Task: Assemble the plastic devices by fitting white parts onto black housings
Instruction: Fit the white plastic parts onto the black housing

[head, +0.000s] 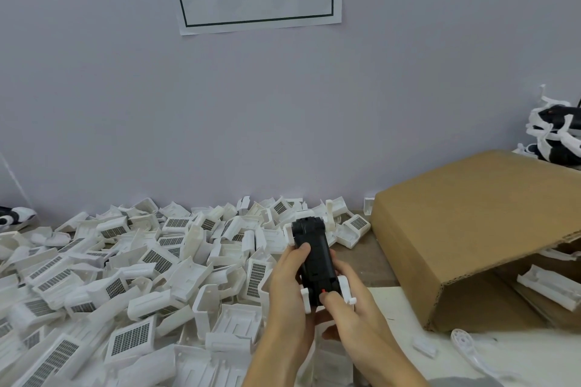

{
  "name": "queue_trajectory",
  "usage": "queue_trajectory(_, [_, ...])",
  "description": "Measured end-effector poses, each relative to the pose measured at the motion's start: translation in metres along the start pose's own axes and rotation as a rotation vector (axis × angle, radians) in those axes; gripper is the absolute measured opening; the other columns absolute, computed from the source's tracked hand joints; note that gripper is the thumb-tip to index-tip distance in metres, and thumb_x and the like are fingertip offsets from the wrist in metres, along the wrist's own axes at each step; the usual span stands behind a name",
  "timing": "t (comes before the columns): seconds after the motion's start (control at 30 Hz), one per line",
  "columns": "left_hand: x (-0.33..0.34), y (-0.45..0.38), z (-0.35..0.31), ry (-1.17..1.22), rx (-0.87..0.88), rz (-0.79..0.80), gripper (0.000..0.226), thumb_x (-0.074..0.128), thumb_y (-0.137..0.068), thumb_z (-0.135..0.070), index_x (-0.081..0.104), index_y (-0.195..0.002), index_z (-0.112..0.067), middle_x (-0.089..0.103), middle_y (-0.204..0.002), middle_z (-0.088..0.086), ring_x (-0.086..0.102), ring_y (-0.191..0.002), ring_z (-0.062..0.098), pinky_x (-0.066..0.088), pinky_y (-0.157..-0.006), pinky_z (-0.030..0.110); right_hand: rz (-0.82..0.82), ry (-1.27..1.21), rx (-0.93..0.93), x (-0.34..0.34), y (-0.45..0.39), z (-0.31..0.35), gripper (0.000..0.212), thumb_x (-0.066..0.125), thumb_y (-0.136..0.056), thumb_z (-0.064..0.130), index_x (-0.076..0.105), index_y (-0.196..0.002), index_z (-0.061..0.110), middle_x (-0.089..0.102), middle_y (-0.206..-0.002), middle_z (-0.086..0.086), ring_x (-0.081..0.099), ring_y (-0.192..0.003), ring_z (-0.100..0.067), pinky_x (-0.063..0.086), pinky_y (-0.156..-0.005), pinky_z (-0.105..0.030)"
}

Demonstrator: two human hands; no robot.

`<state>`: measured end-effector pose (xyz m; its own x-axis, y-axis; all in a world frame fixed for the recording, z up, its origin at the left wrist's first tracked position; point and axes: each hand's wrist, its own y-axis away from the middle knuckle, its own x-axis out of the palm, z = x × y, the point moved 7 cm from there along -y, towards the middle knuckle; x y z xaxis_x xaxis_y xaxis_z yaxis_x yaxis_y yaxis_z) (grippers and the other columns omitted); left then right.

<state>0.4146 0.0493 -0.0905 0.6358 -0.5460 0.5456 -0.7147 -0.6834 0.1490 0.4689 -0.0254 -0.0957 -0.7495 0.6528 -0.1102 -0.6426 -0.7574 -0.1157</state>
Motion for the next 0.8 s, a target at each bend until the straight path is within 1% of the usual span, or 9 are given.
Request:
queue_trajectory(0.17, [0.000,-0.001,0.001,-0.008,-0.015,0.012,0.056,0.065,-0.065,-0.043,0.073,-0.113,-0.016,0.069,-0.111,0.016,0.068,-0.088,0.027,0.056,-0.059,0.037,0.000,0.002,-0.009,0.000,0.002,0.004,0.055,0.049,-0.098,0.006,0.048,-0.112,0.060,0.065,-0.095,0.034,0.067,-0.089,0.003,0.056,-0.068,-0.019])
queue_trajectory(0.33, [0.002,0.000,-0.001,0.012,-0.009,0.045,0.059,0.066,-0.065,-0.044,0.072,-0.115,-0.014,0.073,-0.103,0.012,0.068,-0.086,0.027,0.056,-0.058,0.035,0.007,-0.001,-0.022,0.001,0.006,0.009,0.055,0.050,-0.099,0.005,0.046,-0.113,0.058,0.064,-0.097,0.038,0.064,-0.093,0.008,0.050,-0.067,-0.010])
queue_trajectory(0.4, [0.003,0.001,-0.001,0.044,-0.024,0.063,0.055,0.065,-0.068,-0.041,0.072,-0.115,-0.013,0.073,-0.103,0.011,0.069,-0.084,0.026,0.056,-0.057,0.035,0.015,-0.014,-0.015,0.001,0.005,0.009,0.053,0.052,-0.099,0.007,0.047,-0.116,0.057,0.066,-0.098,0.035,0.065,-0.092,0.006,0.051,-0.066,-0.012])
queue_trajectory(0.43, [0.004,0.001,-0.001,0.077,-0.039,0.079,0.051,0.065,-0.070,-0.039,0.073,-0.113,-0.011,0.074,-0.101,0.011,0.070,-0.081,0.025,0.056,-0.057,0.035,0.021,-0.022,-0.012,0.002,0.005,0.009,0.048,0.055,-0.098,0.013,0.049,-0.116,0.057,0.067,-0.098,0.032,0.066,-0.091,0.004,0.052,-0.066,-0.015])
queue_trajectory(0.5, [0.005,0.002,-0.003,0.157,-0.061,0.108,0.040,0.063,-0.073,-0.035,0.078,-0.099,-0.008,0.073,-0.093,0.011,0.069,-0.072,0.024,0.055,-0.059,0.035,0.037,-0.034,0.005,0.003,0.006,0.009,0.037,0.061,-0.086,0.037,0.052,-0.111,0.063,0.068,-0.101,0.028,0.066,-0.089,0.001,0.052,-0.067,-0.022])
queue_trajectory(0.53, [0.004,0.001,-0.004,0.207,-0.062,0.104,0.036,0.062,-0.075,-0.033,0.078,-0.094,-0.007,0.072,-0.091,0.012,0.068,-0.069,0.025,0.055,-0.059,0.034,0.054,-0.042,0.011,0.003,0.007,0.010,0.039,0.060,-0.077,0.045,0.053,-0.109,0.066,0.068,-0.104,0.026,0.066,-0.090,0.001,0.051,-0.070,-0.024])
queue_trajectory(0.6, [0.001,0.000,-0.006,0.341,-0.058,0.083,0.036,0.059,-0.079,-0.027,0.075,-0.100,-0.002,0.071,-0.096,0.017,0.066,-0.075,0.028,0.055,-0.062,0.035,0.092,-0.051,-0.006,0.004,0.007,0.011,0.051,0.058,-0.065,0.050,0.053,-0.114,0.066,0.069,-0.111,0.024,0.065,-0.093,0.001,0.047,-0.074,-0.027])
queue_trajectory(0.7, [-0.003,-0.001,-0.010,0.546,-0.048,0.043,0.043,0.054,-0.082,-0.019,0.066,-0.117,0.002,0.068,-0.105,0.022,0.063,-0.094,0.033,0.053,-0.072,0.038,0.086,-0.069,0.006,0.002,0.005,0.009,0.063,0.050,-0.061,0.031,0.058,-0.116,0.061,0.070,-0.107,0.021,0.067,-0.089,-0.003,0.043,-0.077,-0.031])
queue_trajectory(0.8, [-0.009,-0.003,-0.018,0.649,0.026,0.016,0.035,0.049,-0.093,-0.017,0.062,-0.119,0.002,0.070,-0.099,0.022,0.069,-0.084,0.034,0.057,-0.070,0.040,-0.043,0.045,0.026,-0.009,0.002,0.006,0.055,0.047,-0.074,0.016,0.059,-0.118,0.047,0.072,-0.097,0.011,0.067,-0.083,-0.008,0.045,-0.070,-0.021])
